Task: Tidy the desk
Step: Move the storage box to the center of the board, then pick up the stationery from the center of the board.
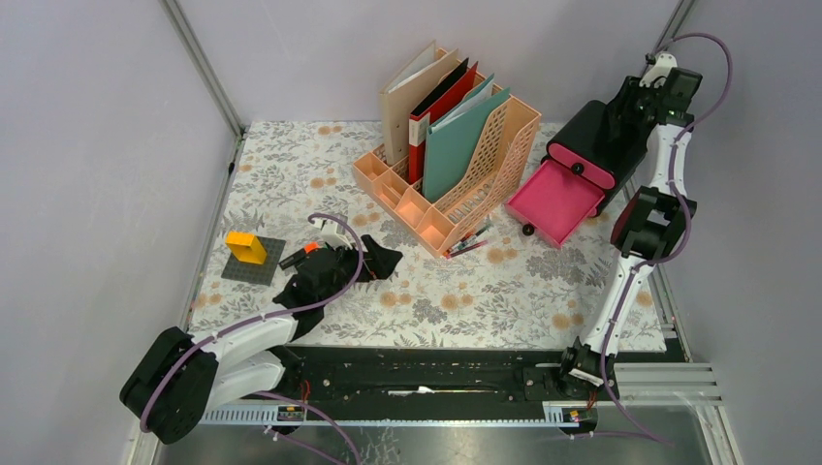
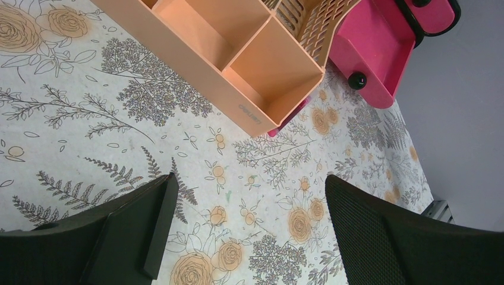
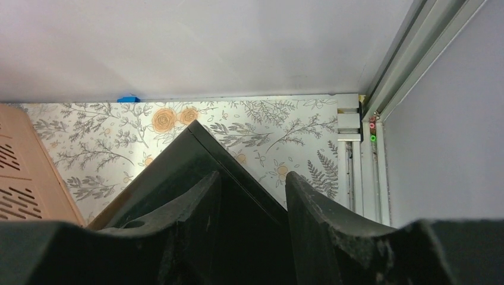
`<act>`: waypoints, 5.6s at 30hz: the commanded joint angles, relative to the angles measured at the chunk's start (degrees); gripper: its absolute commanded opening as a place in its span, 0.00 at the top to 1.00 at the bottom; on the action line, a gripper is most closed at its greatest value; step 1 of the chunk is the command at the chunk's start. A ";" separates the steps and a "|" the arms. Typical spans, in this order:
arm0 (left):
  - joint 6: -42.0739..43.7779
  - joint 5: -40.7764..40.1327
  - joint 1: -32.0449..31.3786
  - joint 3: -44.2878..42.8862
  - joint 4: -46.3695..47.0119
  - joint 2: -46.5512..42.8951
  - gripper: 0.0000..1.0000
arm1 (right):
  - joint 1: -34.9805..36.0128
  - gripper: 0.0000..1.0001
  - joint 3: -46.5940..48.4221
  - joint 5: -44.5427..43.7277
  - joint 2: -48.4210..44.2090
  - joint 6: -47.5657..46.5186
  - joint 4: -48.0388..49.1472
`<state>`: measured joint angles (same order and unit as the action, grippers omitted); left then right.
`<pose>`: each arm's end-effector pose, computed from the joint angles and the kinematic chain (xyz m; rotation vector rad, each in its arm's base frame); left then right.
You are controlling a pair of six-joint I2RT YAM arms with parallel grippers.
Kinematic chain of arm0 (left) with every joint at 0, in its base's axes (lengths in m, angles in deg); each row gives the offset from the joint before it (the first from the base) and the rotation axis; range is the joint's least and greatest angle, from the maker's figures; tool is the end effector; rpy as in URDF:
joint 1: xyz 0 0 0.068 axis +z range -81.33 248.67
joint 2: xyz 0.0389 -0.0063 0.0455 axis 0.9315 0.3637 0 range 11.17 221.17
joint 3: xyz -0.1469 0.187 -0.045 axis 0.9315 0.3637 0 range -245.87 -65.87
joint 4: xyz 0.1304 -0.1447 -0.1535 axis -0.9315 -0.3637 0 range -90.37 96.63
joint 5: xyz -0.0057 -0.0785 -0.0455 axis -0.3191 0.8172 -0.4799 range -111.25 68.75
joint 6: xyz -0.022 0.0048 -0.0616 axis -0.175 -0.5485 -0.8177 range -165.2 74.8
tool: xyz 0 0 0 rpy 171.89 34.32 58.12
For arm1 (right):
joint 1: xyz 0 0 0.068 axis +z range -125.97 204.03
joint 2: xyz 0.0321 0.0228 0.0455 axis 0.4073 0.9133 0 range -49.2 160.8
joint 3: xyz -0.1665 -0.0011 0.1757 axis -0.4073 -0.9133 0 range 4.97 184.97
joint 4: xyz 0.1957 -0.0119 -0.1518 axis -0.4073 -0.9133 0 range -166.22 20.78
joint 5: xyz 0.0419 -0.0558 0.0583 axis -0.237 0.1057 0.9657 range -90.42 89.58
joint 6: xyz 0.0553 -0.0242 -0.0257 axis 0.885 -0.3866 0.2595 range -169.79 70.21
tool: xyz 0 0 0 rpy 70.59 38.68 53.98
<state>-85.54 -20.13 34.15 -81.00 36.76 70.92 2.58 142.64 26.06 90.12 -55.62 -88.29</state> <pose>0.1897 -0.1317 0.1633 -0.0831 1.9256 -0.9223 0.5116 -0.1763 0.2755 -0.0469 1.8945 0.1229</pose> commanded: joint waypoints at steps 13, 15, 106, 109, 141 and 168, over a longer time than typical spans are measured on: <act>0.70 0.88 0.33 -1.75 2.99 -0.74 0.01 | -0.43 0.55 -2.84 13.25 -3.39 -10.45 -19.58; 0.70 0.97 0.33 -1.61 3.05 -0.84 0.01 | -0.39 0.55 -2.78 14.19 -3.68 -12.06 -22.70; 10.53 1.03 -2.49 -8.47 -13.07 -0.80 0.01 | 56.64 0.53 -81.47 -49.46 -54.87 -54.10 -6.11; 10.46 0.91 -2.48 -8.25 -13.08 -1.21 0.01 | 54.86 0.53 -80.84 -50.54 -56.00 -54.59 -6.13; 10.37 1.24 -2.48 -7.81 -12.16 -1.13 0.01 | 47.39 0.80 -78.91 -33.69 -51.25 -29.68 -10.02; 9.93 2.18 -2.48 -8.07 -11.15 -0.08 0.01 | 35.02 0.62 -73.44 -32.24 -56.98 -31.67 -9.75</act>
<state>-75.29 -18.46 31.35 -88.85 23.01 71.42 38.30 66.14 -6.86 33.32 -86.19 -99.50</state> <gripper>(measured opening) 0.987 0.268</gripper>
